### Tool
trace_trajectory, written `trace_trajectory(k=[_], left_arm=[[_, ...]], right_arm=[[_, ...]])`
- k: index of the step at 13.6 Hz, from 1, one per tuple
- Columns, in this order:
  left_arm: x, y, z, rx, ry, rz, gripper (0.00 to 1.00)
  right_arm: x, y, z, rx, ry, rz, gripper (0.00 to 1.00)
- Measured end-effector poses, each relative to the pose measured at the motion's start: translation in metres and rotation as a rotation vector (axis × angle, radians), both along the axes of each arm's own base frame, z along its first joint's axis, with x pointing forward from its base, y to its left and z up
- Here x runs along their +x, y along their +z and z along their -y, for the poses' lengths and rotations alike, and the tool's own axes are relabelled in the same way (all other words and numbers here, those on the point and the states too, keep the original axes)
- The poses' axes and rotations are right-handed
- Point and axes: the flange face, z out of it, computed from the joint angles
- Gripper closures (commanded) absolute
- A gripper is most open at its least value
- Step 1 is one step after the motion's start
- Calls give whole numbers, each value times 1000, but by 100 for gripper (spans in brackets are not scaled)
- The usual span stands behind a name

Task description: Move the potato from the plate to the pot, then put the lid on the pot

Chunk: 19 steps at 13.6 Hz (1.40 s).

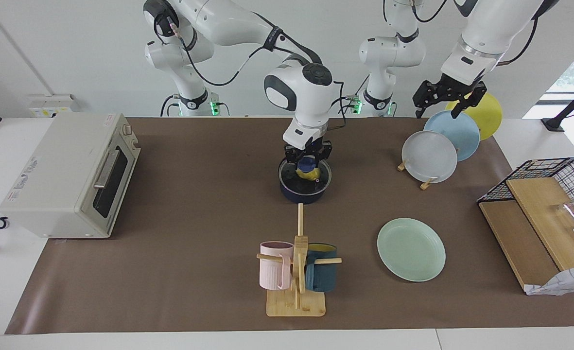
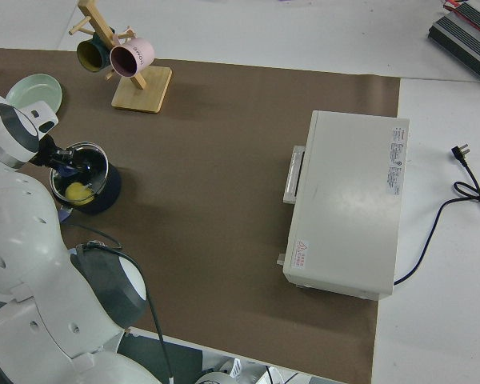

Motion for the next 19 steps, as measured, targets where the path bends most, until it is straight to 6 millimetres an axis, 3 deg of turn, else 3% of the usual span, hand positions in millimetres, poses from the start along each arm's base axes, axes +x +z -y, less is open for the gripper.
trace_trajectory(k=[7,19], left_arm=[[0,-1,-12,1,34,-18,0],[0,-1,-13,-14,47,-20,0]], right_arm=[[3,0,4,25,-30,-31,100],[-1,-2,5,2,-29,-54,100]])
